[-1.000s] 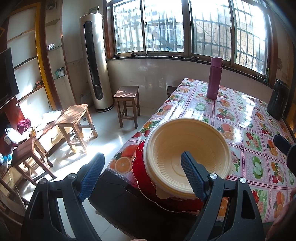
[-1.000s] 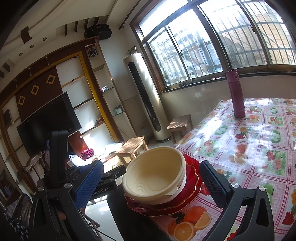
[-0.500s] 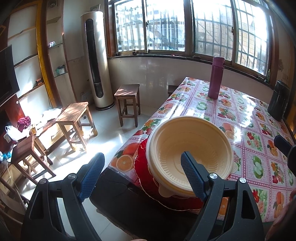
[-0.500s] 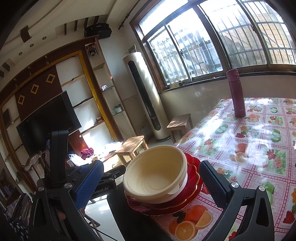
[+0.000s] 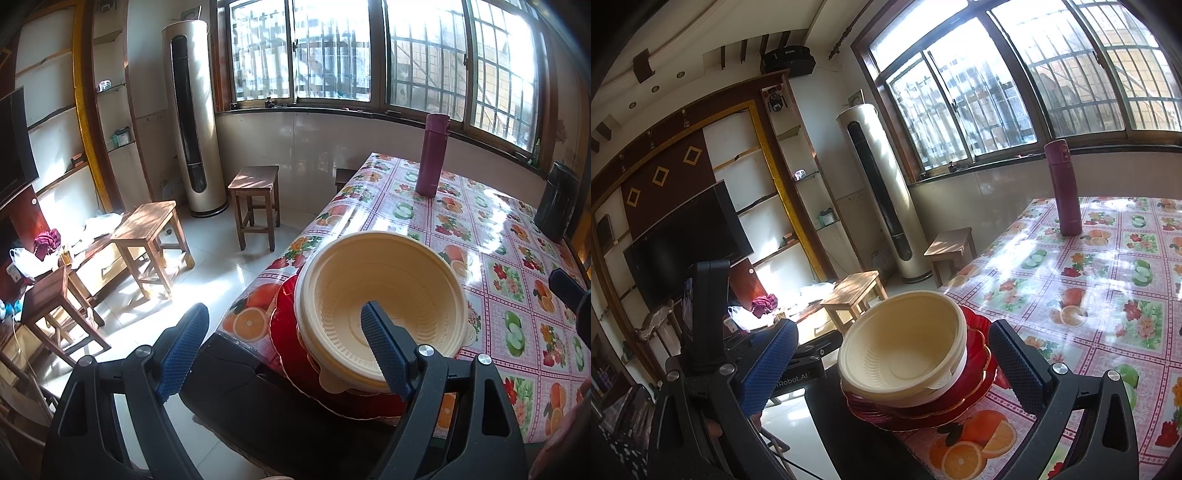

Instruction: Organize plates and bowls

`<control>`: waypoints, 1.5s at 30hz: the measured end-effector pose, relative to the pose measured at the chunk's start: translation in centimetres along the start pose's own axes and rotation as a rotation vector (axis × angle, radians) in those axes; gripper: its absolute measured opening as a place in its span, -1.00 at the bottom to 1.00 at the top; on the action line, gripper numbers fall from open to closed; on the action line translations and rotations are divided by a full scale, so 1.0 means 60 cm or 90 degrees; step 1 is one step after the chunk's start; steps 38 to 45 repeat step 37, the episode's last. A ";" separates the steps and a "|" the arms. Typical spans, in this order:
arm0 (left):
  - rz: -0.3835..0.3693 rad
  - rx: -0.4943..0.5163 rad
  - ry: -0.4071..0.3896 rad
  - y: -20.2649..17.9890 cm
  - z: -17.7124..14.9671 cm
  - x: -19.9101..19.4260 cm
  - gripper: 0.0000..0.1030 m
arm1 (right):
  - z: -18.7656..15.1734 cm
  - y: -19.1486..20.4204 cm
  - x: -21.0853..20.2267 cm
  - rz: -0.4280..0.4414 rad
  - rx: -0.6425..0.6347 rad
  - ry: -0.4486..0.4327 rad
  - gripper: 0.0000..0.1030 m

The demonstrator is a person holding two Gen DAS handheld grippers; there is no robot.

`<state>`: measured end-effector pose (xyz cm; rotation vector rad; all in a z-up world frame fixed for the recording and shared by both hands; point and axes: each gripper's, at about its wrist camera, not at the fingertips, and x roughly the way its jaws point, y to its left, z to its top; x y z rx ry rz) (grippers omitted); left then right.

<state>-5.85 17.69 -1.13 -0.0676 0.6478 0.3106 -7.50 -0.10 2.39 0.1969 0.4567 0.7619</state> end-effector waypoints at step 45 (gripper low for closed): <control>0.008 0.011 -0.025 0.003 0.008 -0.009 0.65 | -0.005 -0.015 0.014 0.007 0.028 0.016 0.99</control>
